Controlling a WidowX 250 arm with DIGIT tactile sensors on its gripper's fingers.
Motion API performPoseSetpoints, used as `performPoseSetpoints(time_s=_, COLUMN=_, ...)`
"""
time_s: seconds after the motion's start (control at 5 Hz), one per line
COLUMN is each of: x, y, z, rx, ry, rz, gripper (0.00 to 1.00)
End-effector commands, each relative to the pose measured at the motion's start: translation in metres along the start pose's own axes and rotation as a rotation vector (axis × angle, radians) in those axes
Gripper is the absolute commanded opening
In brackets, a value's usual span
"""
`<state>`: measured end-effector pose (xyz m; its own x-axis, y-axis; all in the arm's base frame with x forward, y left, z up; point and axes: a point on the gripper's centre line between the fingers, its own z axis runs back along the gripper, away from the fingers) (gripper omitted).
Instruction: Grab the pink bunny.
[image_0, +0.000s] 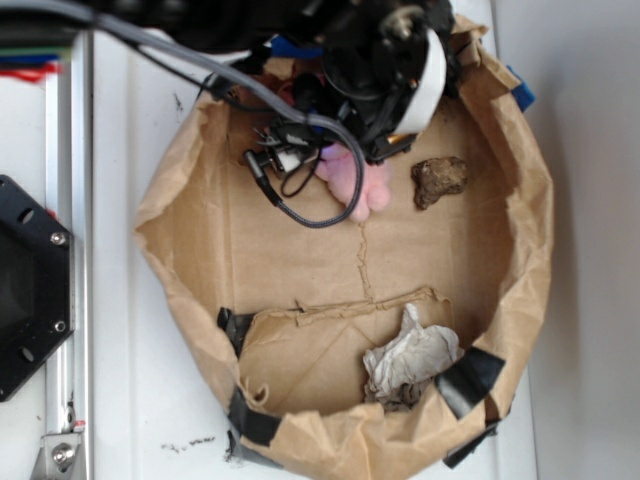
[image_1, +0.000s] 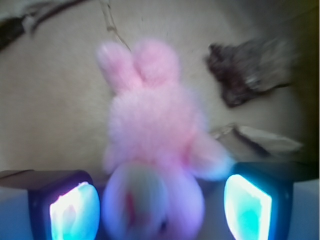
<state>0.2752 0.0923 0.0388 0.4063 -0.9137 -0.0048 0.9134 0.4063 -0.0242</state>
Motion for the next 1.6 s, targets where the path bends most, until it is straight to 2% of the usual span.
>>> performPoseSetpoints(time_s=0.0, x=0.020, y=0.002, z=-0.014, rx=0.023, ry=0.023, rz=0.012, gripper=0.00)
performPoseSetpoints(time_s=0.4, x=0.025, y=-0.021, z=-0.005, rx=0.037, ry=0.023, rz=0.014, gripper=0.00)
performPoseSetpoints(time_s=0.6, x=0.026, y=-0.038, z=0.027, rx=0.036, ry=-0.016, rz=0.073, gripper=0.00)
performPoseSetpoints(time_s=0.8, x=0.037, y=-0.039, z=0.078, rx=0.010, ry=-0.101, rz=0.249, gripper=0.00)
performPoseSetpoints(time_s=1.0, x=0.052, y=-0.025, z=0.117, rx=-0.037, ry=-0.093, rz=0.502, gripper=0.00)
performPoseSetpoints(time_s=1.2, x=0.052, y=-0.020, z=0.121, rx=-0.040, ry=-0.079, rz=0.753, gripper=0.00)
performPoseSetpoints(time_s=1.4, x=0.050, y=-0.027, z=0.129, rx=0.040, ry=-0.124, rz=0.999, gripper=0.00)
